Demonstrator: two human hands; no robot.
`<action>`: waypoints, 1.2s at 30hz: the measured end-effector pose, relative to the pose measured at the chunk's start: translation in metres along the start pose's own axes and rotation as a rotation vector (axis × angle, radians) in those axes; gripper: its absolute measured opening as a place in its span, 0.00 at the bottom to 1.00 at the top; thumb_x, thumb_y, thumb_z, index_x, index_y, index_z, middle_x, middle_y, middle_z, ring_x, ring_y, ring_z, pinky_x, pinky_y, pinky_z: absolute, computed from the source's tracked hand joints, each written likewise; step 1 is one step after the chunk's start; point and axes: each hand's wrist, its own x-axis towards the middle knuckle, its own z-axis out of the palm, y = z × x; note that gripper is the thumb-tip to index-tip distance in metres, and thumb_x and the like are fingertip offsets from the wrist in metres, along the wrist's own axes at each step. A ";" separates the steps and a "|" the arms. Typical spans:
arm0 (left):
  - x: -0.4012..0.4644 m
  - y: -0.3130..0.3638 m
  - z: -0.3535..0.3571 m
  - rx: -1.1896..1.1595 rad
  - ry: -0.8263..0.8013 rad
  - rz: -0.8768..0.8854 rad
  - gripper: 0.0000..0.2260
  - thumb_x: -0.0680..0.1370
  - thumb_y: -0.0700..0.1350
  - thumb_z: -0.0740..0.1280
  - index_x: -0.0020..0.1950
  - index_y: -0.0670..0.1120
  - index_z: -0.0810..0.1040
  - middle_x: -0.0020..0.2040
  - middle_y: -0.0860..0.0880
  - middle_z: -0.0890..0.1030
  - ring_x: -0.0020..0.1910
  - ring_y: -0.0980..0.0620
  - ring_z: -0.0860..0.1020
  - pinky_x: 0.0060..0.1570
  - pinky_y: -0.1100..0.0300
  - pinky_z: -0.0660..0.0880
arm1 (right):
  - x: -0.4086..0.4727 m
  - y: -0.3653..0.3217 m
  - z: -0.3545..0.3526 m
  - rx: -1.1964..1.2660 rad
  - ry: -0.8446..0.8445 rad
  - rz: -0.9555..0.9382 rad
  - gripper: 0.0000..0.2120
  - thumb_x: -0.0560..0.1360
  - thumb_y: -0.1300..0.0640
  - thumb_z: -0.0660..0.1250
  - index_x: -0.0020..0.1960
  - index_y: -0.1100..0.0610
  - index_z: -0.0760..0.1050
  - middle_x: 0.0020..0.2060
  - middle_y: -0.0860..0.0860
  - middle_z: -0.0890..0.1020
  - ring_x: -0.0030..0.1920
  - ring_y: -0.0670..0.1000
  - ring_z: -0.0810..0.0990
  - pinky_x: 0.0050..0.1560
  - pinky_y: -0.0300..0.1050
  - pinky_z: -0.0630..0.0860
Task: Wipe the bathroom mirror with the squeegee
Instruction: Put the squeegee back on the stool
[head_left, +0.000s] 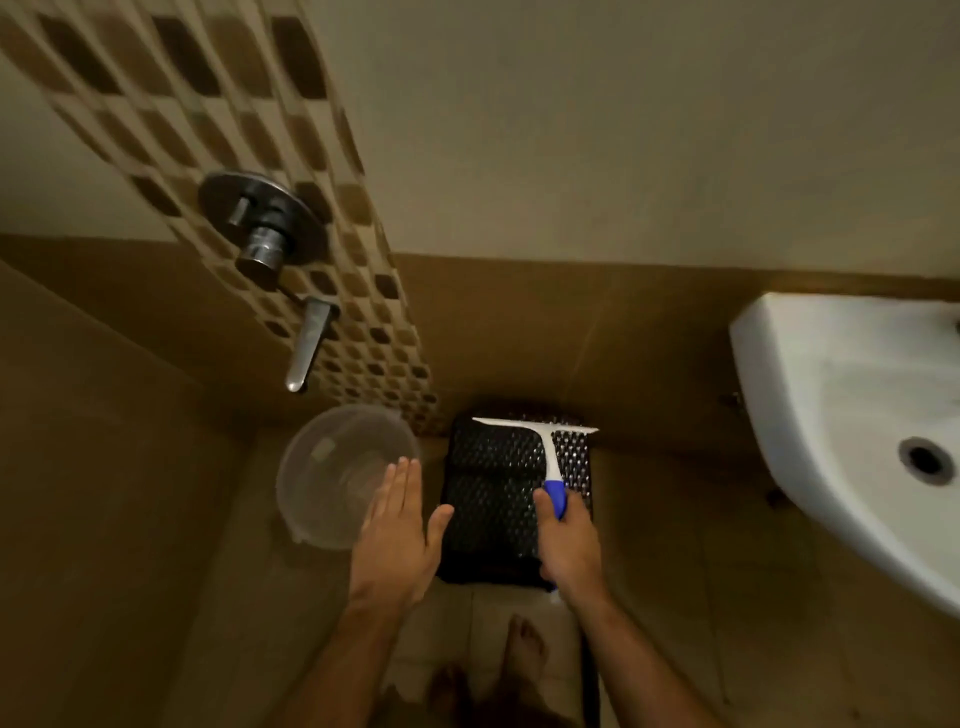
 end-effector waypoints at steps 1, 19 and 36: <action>0.003 -0.002 0.008 0.012 -0.012 0.004 0.35 0.77 0.65 0.42 0.77 0.45 0.51 0.78 0.48 0.54 0.76 0.53 0.49 0.74 0.53 0.54 | 0.008 0.010 0.008 -0.010 -0.007 0.019 0.12 0.76 0.41 0.60 0.46 0.50 0.71 0.39 0.55 0.80 0.38 0.57 0.80 0.38 0.49 0.77; 0.077 -0.063 0.160 -0.034 -0.223 0.020 0.37 0.77 0.66 0.38 0.77 0.43 0.55 0.77 0.45 0.56 0.76 0.52 0.51 0.73 0.53 0.56 | 0.123 0.105 0.135 -0.204 -0.023 0.185 0.18 0.81 0.46 0.54 0.61 0.60 0.65 0.51 0.62 0.79 0.52 0.62 0.79 0.46 0.46 0.68; 0.086 -0.071 0.194 0.021 -0.361 0.048 0.38 0.74 0.68 0.33 0.78 0.46 0.48 0.78 0.49 0.49 0.76 0.55 0.44 0.71 0.61 0.45 | 0.162 0.130 0.154 -0.376 0.121 0.117 0.22 0.75 0.47 0.65 0.65 0.55 0.69 0.56 0.55 0.79 0.56 0.57 0.78 0.55 0.50 0.75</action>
